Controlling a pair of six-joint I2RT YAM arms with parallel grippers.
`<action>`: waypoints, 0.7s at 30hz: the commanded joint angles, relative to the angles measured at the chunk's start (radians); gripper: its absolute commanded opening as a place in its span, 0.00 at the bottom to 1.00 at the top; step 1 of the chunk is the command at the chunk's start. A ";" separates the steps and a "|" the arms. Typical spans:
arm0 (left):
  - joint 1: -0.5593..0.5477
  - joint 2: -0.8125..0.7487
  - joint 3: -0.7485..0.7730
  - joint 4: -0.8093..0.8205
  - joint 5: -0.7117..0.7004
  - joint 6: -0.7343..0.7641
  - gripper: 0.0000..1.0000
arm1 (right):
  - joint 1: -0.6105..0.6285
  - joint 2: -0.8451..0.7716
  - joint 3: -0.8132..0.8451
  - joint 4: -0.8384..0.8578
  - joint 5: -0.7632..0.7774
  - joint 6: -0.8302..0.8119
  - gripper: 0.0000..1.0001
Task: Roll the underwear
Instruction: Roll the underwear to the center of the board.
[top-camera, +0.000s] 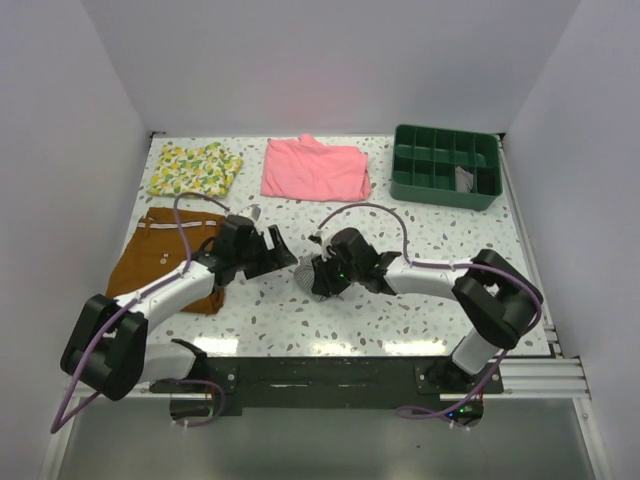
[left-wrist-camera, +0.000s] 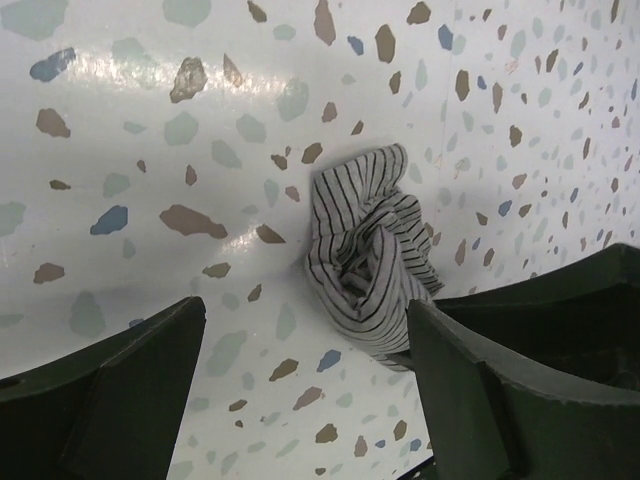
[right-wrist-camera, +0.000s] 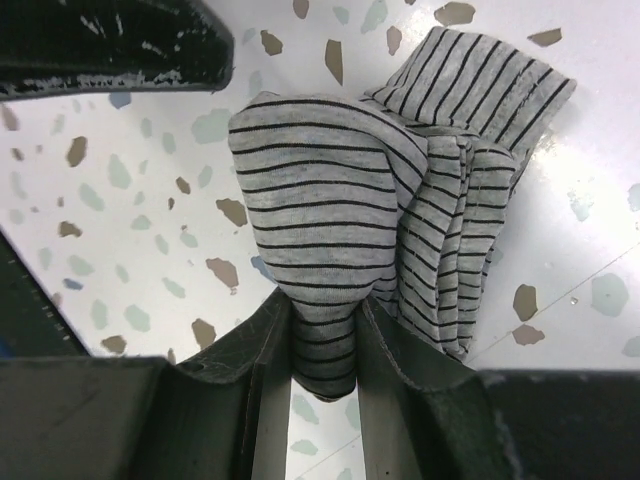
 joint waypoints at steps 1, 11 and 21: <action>0.003 -0.028 -0.037 0.038 -0.010 -0.014 0.87 | -0.063 0.010 -0.046 0.007 -0.214 0.079 0.08; 0.003 -0.027 -0.061 0.104 0.065 0.020 0.88 | -0.253 0.137 -0.083 0.263 -0.564 0.293 0.10; -0.004 0.059 -0.106 0.316 0.205 0.000 0.90 | -0.293 0.222 -0.055 0.237 -0.595 0.322 0.11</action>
